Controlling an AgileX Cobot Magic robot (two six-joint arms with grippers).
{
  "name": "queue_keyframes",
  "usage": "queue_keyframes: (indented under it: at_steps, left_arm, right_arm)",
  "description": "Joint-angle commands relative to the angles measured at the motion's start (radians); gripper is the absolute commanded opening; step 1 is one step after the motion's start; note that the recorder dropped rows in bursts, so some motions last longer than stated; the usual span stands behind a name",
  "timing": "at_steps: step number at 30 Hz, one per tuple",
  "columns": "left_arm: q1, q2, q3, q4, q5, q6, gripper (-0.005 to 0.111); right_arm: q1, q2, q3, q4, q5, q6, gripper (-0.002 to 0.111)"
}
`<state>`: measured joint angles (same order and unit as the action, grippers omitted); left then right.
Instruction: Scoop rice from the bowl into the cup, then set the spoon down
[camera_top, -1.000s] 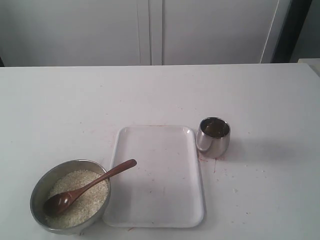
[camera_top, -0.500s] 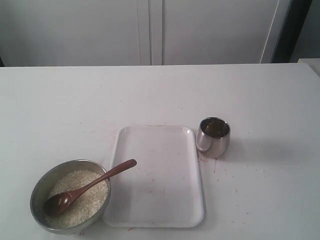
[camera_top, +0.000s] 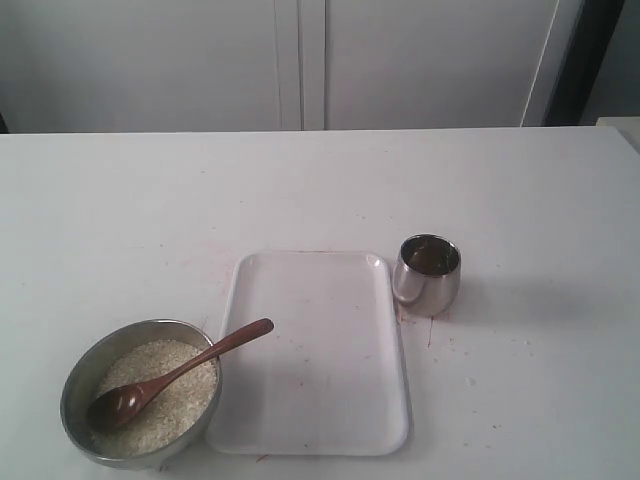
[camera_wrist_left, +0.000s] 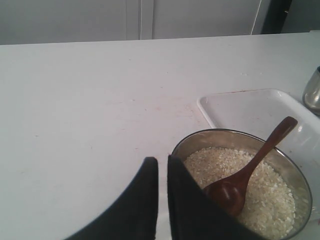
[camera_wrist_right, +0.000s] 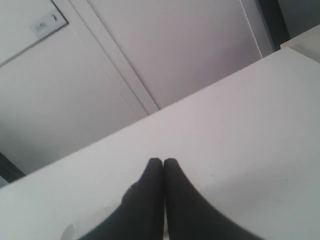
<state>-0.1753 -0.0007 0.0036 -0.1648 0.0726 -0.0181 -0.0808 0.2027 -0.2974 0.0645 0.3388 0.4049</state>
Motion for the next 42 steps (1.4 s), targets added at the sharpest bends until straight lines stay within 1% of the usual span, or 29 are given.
queue_keyframes:
  at_steps: [1,4,6,8,9,10,11,12,13,14,15,16,18,20,23,27,31,33,35,37,42]
  left_arm:
    - [-0.009,0.001,-0.004,-0.006,0.004,0.0,0.014]
    - [-0.009,0.001,-0.004,-0.006,0.004,0.0,0.014]
    - [-0.009,0.001,-0.004,-0.006,0.004,0.0,0.014]
    - [-0.009,0.001,-0.004,-0.006,0.004,0.0,0.014]
    - [-0.009,0.001,-0.004,-0.006,0.004,0.0,0.014]
    - [-0.009,0.001,-0.004,-0.006,0.004,0.0,0.014]
    - [-0.009,0.001,-0.004,-0.006,0.004,0.0,0.014]
    - [-0.009,0.001,-0.004,-0.006,0.004,0.0,0.014]
    - [-0.009,0.001,-0.004,-0.006,0.004,0.0,0.014]
    - [-0.009,0.001,-0.004,-0.006,0.004,0.0,0.014]
    - [-0.009,0.001,-0.004,-0.006,0.004,0.0,0.014]
    - [-0.009,0.001,-0.004,-0.006,0.004,0.0,0.014]
    - [-0.009,0.001,-0.004,-0.006,0.004,0.0,0.014]
    - [-0.009,0.001,-0.004,-0.006,0.004,0.0,0.014]
    - [-0.009,0.001,-0.004,-0.006,0.004,0.0,0.014]
    - [-0.009,0.001,-0.004,-0.006,0.004,0.0,0.014]
    - [-0.009,0.001,-0.004,-0.006,0.004,0.0,0.014]
    - [-0.009,0.001,-0.004,-0.006,0.004,0.0,0.014]
    - [-0.009,0.001,-0.004,-0.006,0.004,0.0,0.014]
    - [-0.009,0.001,-0.004,-0.006,0.004,0.0,0.014]
    - [-0.009,0.001,-0.004,-0.006,0.004,0.0,0.014]
  right_arm:
    - [-0.008,0.209,-0.225,0.024,0.185,-0.221,0.0]
    - [-0.008,0.374,-0.385,0.153,0.296,-0.459,0.0]
    - [0.013,0.48,-0.487,0.261,0.37,-0.56,0.0]
    - [0.045,0.588,-0.594,0.369,0.436,-0.688,0.0]
    - [0.08,0.674,-0.675,0.44,0.472,-0.769,0.0]
    - [0.116,0.736,-0.736,0.46,0.505,-0.798,0.0]
    - [0.192,0.835,-0.835,0.416,0.535,-0.804,0.0]
    - [0.226,0.872,-0.872,0.38,0.544,-0.804,0.0]
    - [0.317,0.965,-0.96,0.271,0.573,-0.781,0.0]
    - [0.364,1.011,-1.002,0.231,0.591,-0.766,0.0]
    - [0.454,1.102,-1.074,0.147,0.648,-0.756,0.0]
    - [0.514,1.163,-1.117,0.115,0.69,-0.756,0.0]
    - [0.594,1.282,-1.17,0.125,0.744,-0.798,0.0]
    - [0.665,1.377,-1.193,0.123,0.763,-0.874,0.0]
    - [0.736,1.482,-1.204,0.123,0.828,-1.076,0.0]
    - [0.77,1.517,-1.204,0.119,0.819,-1.11,0.0]
    - [0.798,1.522,-1.204,0.114,0.792,-1.273,0.0]
    - [0.819,1.522,-1.204,0.107,0.737,-1.358,0.0]
    - [0.847,1.53,-1.204,0.067,0.653,-1.373,0.0]
    - [0.865,1.541,-1.204,0.023,0.619,-1.371,0.0]
    - [0.888,1.583,-1.204,-0.036,0.616,-1.371,0.0]
